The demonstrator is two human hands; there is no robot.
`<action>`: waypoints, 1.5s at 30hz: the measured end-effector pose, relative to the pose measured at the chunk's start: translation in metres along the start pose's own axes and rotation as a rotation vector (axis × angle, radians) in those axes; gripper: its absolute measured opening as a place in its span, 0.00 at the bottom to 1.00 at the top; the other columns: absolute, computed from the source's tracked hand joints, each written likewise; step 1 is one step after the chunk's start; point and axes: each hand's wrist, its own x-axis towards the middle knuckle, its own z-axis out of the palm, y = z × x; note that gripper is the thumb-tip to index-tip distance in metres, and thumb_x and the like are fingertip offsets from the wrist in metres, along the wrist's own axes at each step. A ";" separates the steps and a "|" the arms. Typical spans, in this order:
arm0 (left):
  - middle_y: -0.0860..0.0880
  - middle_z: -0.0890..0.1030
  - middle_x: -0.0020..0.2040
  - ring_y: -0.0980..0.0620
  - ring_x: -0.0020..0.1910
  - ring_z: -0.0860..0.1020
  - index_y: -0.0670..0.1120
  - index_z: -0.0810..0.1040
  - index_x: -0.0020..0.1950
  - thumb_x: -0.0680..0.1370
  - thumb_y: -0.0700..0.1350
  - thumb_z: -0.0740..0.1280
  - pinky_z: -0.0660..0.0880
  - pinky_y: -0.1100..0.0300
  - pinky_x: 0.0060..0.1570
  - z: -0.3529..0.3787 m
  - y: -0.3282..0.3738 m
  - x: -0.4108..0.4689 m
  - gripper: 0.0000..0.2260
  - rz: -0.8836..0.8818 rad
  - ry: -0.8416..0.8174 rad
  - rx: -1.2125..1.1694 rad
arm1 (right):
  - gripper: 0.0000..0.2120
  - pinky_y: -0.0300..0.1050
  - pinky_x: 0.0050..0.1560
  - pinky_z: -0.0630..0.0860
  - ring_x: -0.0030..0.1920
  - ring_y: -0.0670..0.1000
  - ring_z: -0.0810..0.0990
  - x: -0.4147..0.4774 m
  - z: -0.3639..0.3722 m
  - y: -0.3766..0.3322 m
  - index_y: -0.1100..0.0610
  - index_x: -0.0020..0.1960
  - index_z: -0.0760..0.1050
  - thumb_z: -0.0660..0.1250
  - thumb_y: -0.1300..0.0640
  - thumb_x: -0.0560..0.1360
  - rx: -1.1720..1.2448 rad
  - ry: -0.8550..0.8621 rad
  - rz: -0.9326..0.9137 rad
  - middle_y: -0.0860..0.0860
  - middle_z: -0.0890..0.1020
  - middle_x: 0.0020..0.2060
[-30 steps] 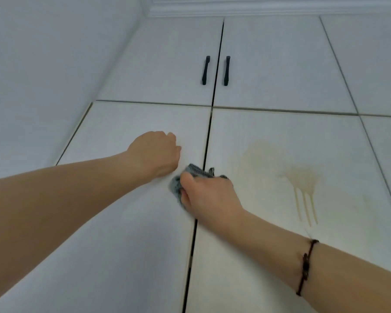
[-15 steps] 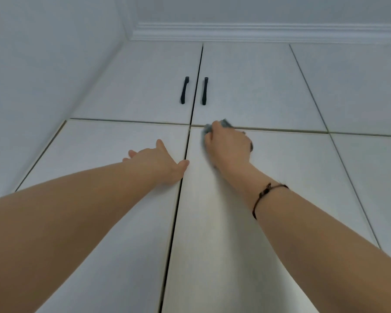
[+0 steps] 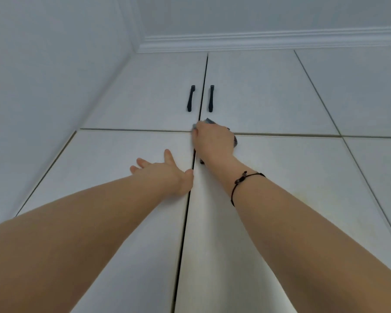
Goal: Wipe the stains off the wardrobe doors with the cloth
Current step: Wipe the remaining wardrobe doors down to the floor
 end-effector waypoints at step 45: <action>0.32 0.41 0.79 0.36 0.80 0.51 0.31 0.37 0.77 0.79 0.32 0.59 0.71 0.49 0.68 0.013 0.024 -0.048 0.37 0.480 0.395 0.621 | 0.12 0.48 0.36 0.69 0.36 0.61 0.75 -0.079 -0.088 0.258 0.60 0.40 0.72 0.53 0.58 0.77 -0.153 0.072 0.605 0.57 0.75 0.32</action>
